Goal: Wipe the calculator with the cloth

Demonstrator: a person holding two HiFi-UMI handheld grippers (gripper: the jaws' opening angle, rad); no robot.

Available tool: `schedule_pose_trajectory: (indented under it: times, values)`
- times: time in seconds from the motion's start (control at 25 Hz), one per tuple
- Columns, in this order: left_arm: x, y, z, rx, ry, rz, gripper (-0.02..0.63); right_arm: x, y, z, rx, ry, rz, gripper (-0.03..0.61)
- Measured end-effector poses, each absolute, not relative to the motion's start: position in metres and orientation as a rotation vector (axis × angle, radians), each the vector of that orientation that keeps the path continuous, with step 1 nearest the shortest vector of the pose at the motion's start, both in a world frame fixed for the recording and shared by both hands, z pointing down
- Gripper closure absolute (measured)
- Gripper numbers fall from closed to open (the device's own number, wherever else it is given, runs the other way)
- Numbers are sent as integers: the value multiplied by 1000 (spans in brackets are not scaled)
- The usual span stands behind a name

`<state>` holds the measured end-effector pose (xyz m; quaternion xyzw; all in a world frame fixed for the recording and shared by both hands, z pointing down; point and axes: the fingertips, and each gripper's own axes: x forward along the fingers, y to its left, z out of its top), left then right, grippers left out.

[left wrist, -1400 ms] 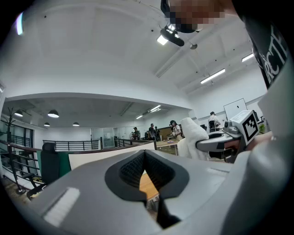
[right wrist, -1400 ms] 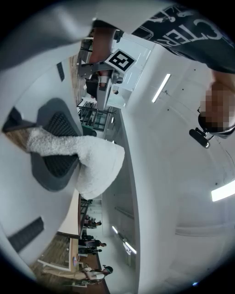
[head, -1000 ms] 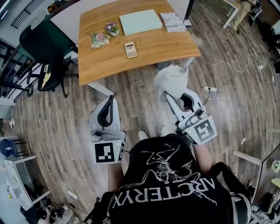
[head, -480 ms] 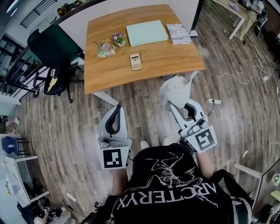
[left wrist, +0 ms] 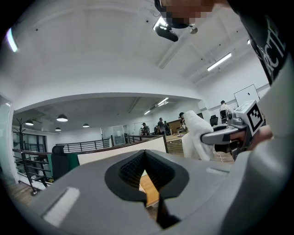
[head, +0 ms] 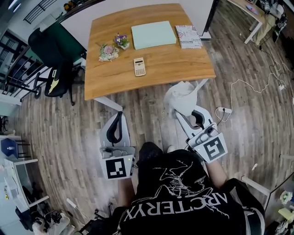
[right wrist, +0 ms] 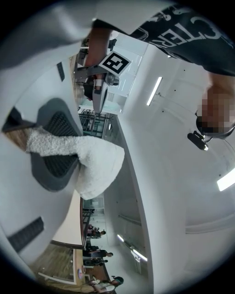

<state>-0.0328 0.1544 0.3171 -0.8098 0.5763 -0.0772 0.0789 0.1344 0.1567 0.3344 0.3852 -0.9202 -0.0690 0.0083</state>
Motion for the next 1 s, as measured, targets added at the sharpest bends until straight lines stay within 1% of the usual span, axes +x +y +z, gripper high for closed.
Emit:
schedule_pose_trajectory:
  times: [0.28, 0.52, 0.68, 0.84, 1.0]
  values:
    - [-55, 95, 334, -2433, 1754, -249, 612, 111, 95, 350, 1167, -2890, -187, 489]
    - [-96, -9, 343, -2498, 1719, -301, 612, 66, -5, 344, 1240, -2888, -171, 489]
    - [-124, -88, 334, -2560, 1642, -304, 612, 37, -82, 331, 1322, -2831, -201, 489]
    - [-139, -146, 334, -2620, 1556, -318, 612, 19, -138, 321, 1400, -2787, -186, 489]
    - [-142, -180, 342, -2676, 1534, -311, 612, 13, -170, 322, 1417, -2754, -187, 489]
